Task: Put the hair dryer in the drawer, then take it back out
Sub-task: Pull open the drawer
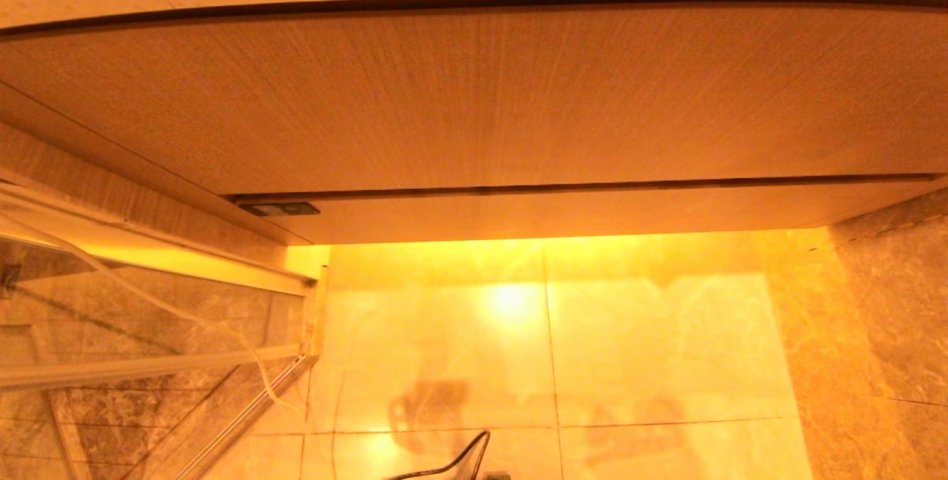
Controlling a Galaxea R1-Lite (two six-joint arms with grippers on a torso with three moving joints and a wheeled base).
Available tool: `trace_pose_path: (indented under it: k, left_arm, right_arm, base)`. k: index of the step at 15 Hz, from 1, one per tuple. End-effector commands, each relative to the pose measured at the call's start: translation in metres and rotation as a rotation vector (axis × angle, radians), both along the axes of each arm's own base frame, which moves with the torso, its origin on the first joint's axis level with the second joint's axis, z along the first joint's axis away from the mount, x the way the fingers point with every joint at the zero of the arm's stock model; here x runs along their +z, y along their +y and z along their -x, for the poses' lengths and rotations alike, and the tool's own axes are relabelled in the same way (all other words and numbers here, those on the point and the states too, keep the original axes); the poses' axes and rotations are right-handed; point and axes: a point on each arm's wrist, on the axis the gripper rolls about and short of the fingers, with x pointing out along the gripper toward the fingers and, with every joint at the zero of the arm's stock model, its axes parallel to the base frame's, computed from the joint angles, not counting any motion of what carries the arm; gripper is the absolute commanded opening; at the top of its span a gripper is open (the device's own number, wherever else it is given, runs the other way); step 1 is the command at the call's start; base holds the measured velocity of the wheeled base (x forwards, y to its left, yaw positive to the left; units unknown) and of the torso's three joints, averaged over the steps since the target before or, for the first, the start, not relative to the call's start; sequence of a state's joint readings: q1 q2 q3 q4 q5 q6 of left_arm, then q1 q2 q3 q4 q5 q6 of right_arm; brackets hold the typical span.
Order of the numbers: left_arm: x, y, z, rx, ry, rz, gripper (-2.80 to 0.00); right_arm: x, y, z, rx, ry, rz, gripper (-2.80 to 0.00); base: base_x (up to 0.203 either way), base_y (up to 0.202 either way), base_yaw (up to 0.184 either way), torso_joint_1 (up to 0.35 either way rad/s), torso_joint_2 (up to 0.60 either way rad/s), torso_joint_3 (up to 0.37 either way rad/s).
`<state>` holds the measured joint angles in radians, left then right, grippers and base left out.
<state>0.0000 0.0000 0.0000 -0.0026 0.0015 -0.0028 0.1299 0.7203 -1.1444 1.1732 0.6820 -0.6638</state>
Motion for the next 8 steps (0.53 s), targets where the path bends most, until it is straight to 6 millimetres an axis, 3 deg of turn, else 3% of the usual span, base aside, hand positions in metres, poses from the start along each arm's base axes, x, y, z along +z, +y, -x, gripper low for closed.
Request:
trace_pose_path:
  k: [1, 5, 8]
  left_arm:
    - [0.000, 0.000, 0.000, 0.000, -0.001, 0.000, -2.80]
    - [0.000, 0.000, 0.000, 0.000, -0.001, 0.000, -2.80]
    - [0.000, 0.000, 0.000, 0.000, -0.001, 0.000, -2.80]
  right_arm:
    - [0.001, 0.001, -0.015, 0.064, -0.106, 0.174, -2.80]
    - [-0.007, -0.004, -0.020, -0.015, -0.263, 0.441, -2.80]
    - [-0.012, -0.008, -0.031, -0.062, -0.372, 0.735, -2.80]
  base:
    - [0.000, 0.000, 0.000, 0.000, 0.00, 0.000]
    - [0.000, 0.000, 0.000, 0.000, 0.00, 0.000]
    - [0.000, 0.000, 0.000, 0.000, 0.00, 0.000]
